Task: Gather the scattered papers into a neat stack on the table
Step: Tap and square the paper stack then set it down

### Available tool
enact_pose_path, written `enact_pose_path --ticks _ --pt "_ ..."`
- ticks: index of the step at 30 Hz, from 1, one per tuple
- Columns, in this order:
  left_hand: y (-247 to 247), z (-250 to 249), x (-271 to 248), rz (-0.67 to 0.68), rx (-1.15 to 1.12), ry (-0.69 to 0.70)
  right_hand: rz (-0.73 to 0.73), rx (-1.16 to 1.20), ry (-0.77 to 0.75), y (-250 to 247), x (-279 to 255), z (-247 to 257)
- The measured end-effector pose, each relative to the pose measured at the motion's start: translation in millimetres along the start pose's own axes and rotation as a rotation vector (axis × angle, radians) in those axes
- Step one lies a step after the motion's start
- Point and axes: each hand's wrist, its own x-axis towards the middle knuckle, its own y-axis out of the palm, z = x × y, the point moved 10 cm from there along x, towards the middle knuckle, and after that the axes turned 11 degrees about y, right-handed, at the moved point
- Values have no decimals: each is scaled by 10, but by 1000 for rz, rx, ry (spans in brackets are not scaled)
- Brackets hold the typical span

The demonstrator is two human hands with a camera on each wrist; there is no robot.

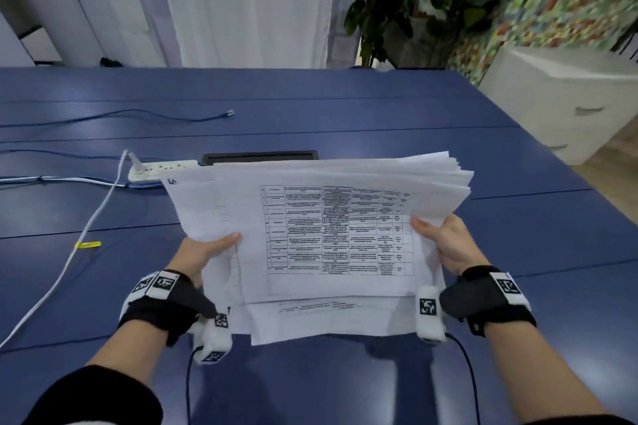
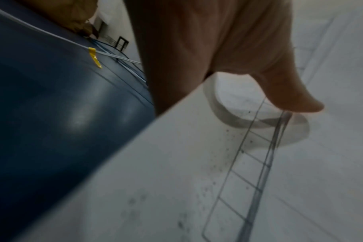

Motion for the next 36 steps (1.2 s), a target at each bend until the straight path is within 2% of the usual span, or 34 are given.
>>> enact_pose_path --ticks 5,8,10,13,16,21,28,31,36 --pt "-100 -841 61 -151 -77 308 -47 -12 -186 97 -10 591" --pt "-74 -1263 33 -156 -118 458 -71 3 -255 107 -6 758" --pt "-43 -1301 19 -124 -113 492 -76 -15 -265 98 -2 712" --pt "40 -1046 3 -31 -90 431 -35 -5 -245 116 34 456" --pt "188 -874 -7 78 -105 365 -55 39 -190 118 118 306" --pt "225 -859 82 159 -196 294 -33 83 -205 179 213 401" --pt "341 -1013 11 376 -113 264 -5 139 -203 86 278 349" --pt "447 -1002 65 391 -110 224 -8 137 -212 68 318 406" --pt "368 -729 75 262 47 199 -28 82 -187 66 311 261"
